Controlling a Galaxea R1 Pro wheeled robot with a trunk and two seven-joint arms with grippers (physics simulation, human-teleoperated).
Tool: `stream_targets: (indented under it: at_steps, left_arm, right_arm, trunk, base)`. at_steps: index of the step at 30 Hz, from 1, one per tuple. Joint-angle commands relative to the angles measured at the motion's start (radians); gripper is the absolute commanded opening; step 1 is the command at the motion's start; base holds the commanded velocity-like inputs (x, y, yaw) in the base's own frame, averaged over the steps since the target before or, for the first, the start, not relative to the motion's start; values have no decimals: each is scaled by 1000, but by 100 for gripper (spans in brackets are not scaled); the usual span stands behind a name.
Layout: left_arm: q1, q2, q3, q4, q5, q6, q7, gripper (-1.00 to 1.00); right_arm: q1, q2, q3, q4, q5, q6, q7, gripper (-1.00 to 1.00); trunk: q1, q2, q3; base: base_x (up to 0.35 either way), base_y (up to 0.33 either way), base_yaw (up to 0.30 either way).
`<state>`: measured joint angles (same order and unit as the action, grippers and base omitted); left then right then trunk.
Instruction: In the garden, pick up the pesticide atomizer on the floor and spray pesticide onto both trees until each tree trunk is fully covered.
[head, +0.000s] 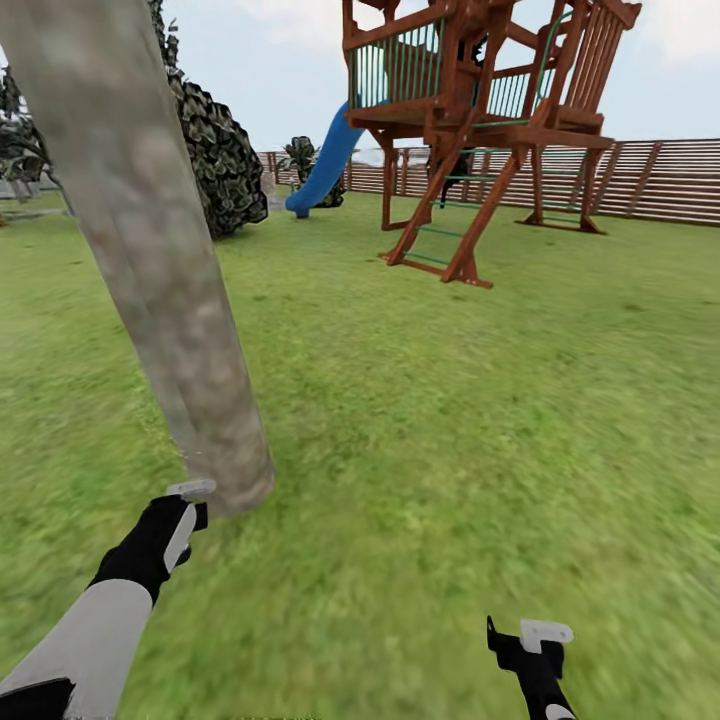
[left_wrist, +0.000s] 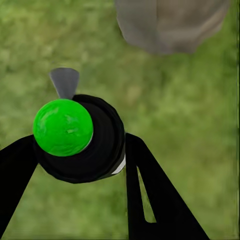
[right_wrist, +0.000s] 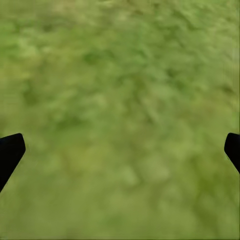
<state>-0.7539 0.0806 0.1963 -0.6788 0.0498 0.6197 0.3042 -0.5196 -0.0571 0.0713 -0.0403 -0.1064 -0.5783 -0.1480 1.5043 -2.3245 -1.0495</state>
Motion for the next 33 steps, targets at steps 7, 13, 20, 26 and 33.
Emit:
stream_targets:
  at_steps: [7, 13, 20, 26, 33]
  left_arm:
    - [-101, -19, -75, -131, 3, 166, -19, -100]
    - [-117, 107, -79, -137, 66, 174, -22, -100]
    - [-167, 149, -115, -137, 78, 224, -132, -100]
    - [-183, 88, -124, -139, 84, 233, -144, -100]
    - [-236, 148, -120, -135, 85, 284, -167, -100]
  right_arm:
    - [0, -1, 8, 0, -10, -3, -1, 100]
    - [0, -1, 8, 0, -10, -3, -1, 100]
    - [0, -1, 8, 0, -10, -3, -1, 100]
    - [0, -1, 8, 0, -10, -3, -1, 100]
    - [0, -1, 8, 0, -10, -3, -1, 100]
  trunk:
    - [0, 0, -1]
    - [0, 0, -1]
    - [0, 0, -1]
    - [0, 0, -1]
    - [0, 0, -1]
  base:
    - [0, 0, 248]
    - [0, 0, 33]
    - [0, 0, 0]
    - [0, 0, 0]
    - [0, 0, 0]
